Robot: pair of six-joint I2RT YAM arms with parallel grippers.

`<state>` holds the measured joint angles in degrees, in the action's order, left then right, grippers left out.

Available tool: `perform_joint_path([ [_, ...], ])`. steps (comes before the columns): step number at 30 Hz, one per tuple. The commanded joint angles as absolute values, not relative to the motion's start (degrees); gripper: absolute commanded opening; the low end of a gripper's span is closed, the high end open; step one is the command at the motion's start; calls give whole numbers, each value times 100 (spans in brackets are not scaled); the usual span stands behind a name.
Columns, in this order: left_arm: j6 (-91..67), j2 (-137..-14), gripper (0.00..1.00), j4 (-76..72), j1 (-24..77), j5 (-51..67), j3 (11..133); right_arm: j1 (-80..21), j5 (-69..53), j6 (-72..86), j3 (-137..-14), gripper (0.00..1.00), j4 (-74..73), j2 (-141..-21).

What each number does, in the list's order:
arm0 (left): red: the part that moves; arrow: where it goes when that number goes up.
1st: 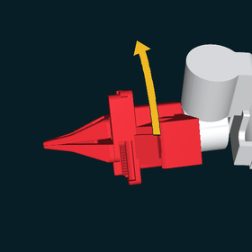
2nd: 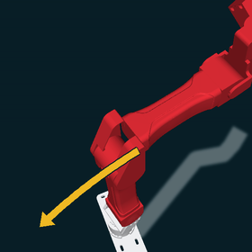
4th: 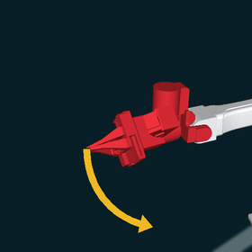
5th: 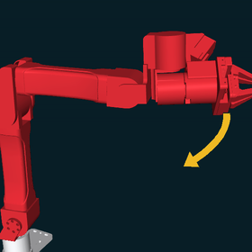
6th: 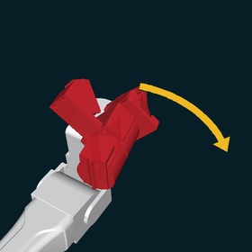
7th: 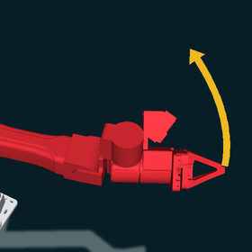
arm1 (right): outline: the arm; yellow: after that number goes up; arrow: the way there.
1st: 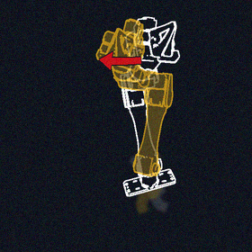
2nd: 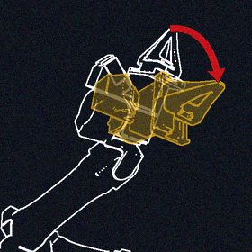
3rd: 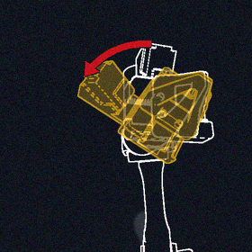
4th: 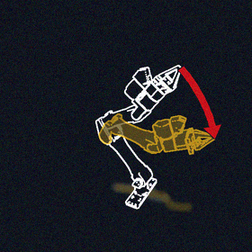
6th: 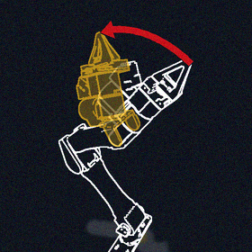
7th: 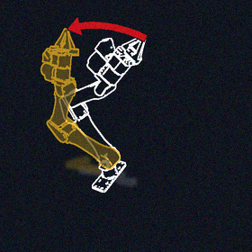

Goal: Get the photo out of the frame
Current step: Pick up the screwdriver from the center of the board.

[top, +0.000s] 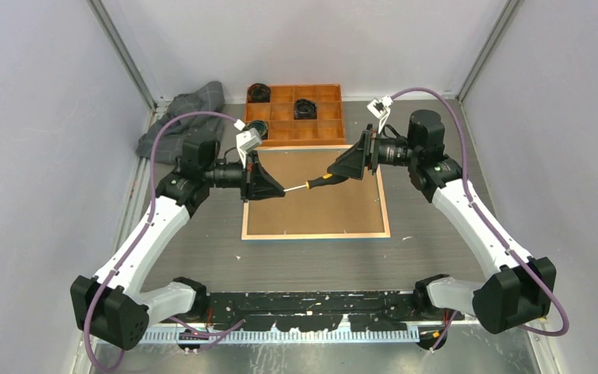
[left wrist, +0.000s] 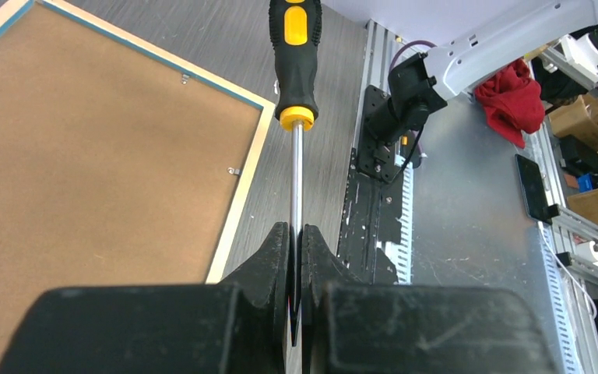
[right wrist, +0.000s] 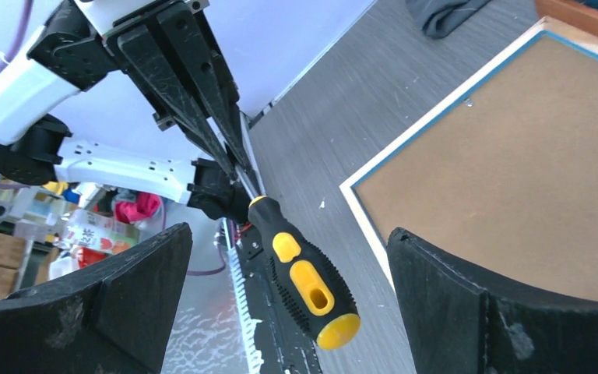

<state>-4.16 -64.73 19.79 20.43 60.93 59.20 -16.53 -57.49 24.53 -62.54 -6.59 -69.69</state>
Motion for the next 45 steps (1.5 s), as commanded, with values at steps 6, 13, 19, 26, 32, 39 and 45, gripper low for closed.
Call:
perform_joint_path([
  [6,-1280,-6189,0,615,1883,6399,5662,-1643,-6309,3443,-5572,100,996,-6819],
  [13,-1439,-6205,0,431,1855,6402,5567,-1984,-6472,3872,-5386,100,1727,-6904],
  [19,-1480,-6231,0,388,1846,6429,5555,-2190,-6451,4003,-5535,98,1731,-7088],
  [26,-1460,-6324,0,387,1846,6409,5536,-2345,-6411,4061,-5579,91,1742,-7246],
  [32,-1411,-6387,0,385,1846,6368,5506,-2339,-6414,4200,-5589,86,1854,-7281],
  [39,-1329,-6398,0,461,1837,6346,5507,-2307,-6351,4049,-5616,90,1726,-7142],
  [45,-1327,-6399,0,490,1837,6379,5511,-2257,-6216,4030,-5660,91,1658,-7107],
])
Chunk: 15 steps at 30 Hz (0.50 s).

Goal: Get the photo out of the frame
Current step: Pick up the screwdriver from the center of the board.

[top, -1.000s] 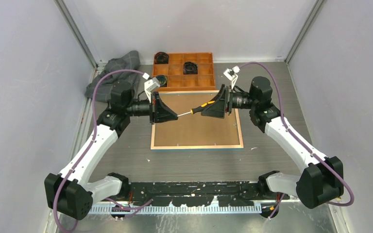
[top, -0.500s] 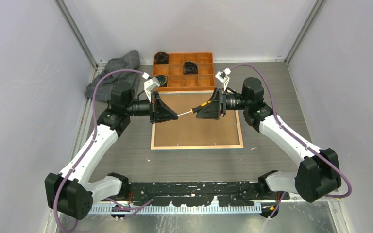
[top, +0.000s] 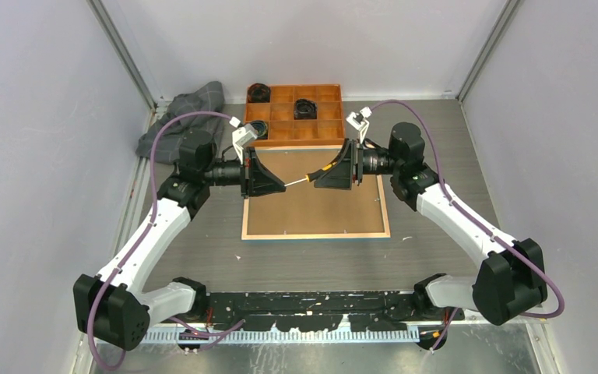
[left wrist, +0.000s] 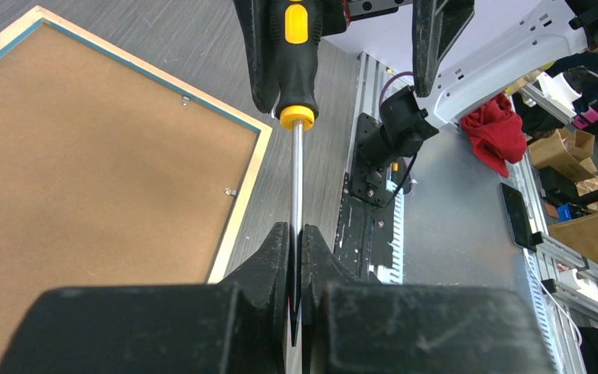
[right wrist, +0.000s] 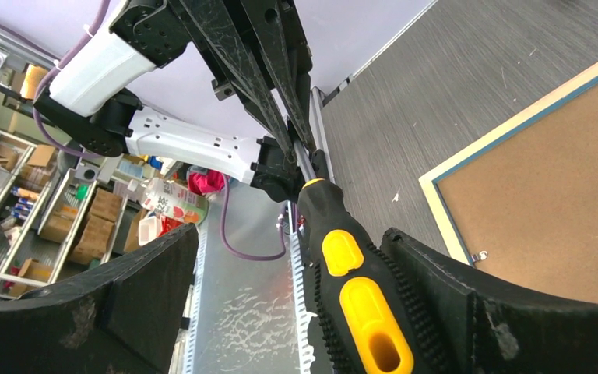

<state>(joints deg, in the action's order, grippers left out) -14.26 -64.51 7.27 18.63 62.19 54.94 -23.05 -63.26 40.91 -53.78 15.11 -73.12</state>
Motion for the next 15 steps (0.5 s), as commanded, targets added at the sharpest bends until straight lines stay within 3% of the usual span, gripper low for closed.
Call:
perform_joint_path([
  [1,-1327,-6399,0,497,1837,6383,5511,-2243,-6192,4019,-5665,91,1646,-7102],
  [15,-1318,-6442,0,498,1837,6408,5476,-2328,-6163,4239,-5582,87,1897,-7136],
])
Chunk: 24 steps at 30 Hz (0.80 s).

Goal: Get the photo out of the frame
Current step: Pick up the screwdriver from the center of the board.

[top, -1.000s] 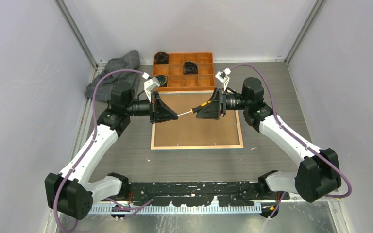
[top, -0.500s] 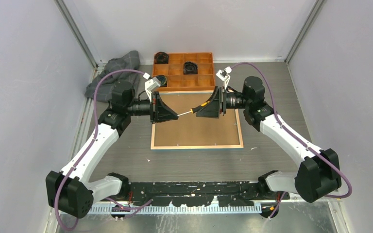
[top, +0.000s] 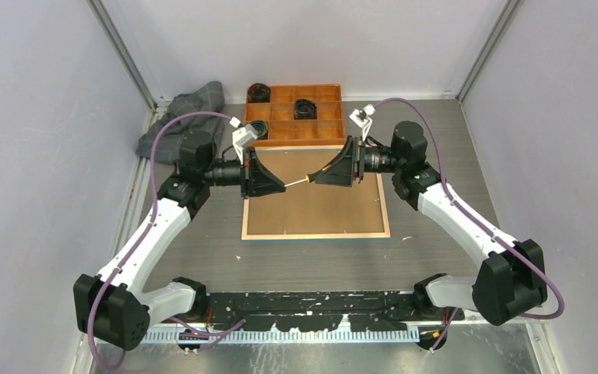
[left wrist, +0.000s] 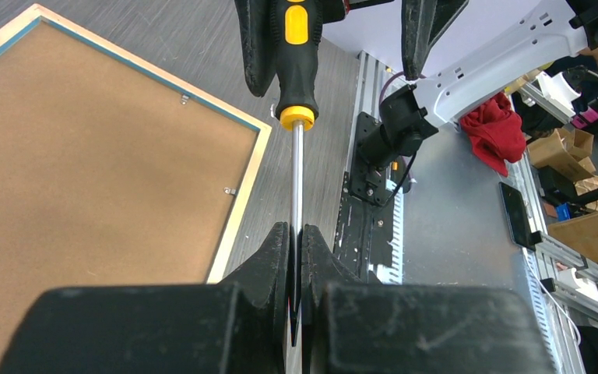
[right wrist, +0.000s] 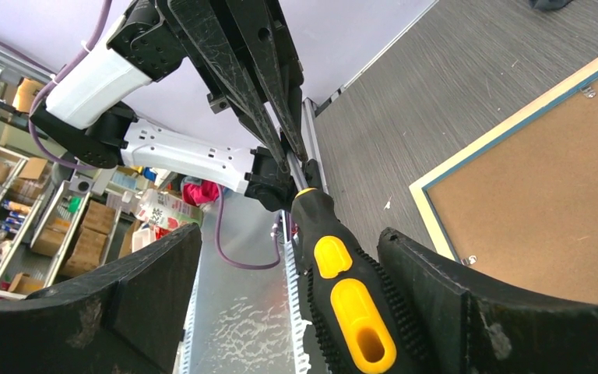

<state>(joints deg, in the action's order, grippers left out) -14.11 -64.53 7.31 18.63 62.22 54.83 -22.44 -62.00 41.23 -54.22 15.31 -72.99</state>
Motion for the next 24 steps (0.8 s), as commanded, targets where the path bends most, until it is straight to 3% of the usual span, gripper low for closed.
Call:
perform_joint_path([
  [1,-1311,-6442,0,493,1837,6407,5469,-2363,-6169,4244,-5581,87,1906,-7128],
  [7,-1266,-6480,0,493,1837,6381,5440,-2465,-6161,4236,-5581,83,1924,-7132],
  [10,-1266,-6511,0,490,1837,6388,5448,-2500,-6138,4236,-5566,74,1925,-7169],
  [15,-1266,-6525,0,475,1837,6359,5440,-2520,-6091,4208,-5539,50,1918,-7192],
  [19,-1311,-6488,0,475,1773,6237,5478,-2526,-5999,3902,-5549,16,1597,-7144],
  [21,-1377,-6458,8,470,1648,6092,5515,-2487,-5901,3616,-5594,2,1278,-7077],
  [23,-1493,-6411,22,404,1474,6025,5543,-2399,-5819,3431,-5615,1,1082,-6995],
  [24,-1543,-6375,35,405,1390,5977,5564,-2334,-5792,3380,-5608,1,1027,-6955],
])
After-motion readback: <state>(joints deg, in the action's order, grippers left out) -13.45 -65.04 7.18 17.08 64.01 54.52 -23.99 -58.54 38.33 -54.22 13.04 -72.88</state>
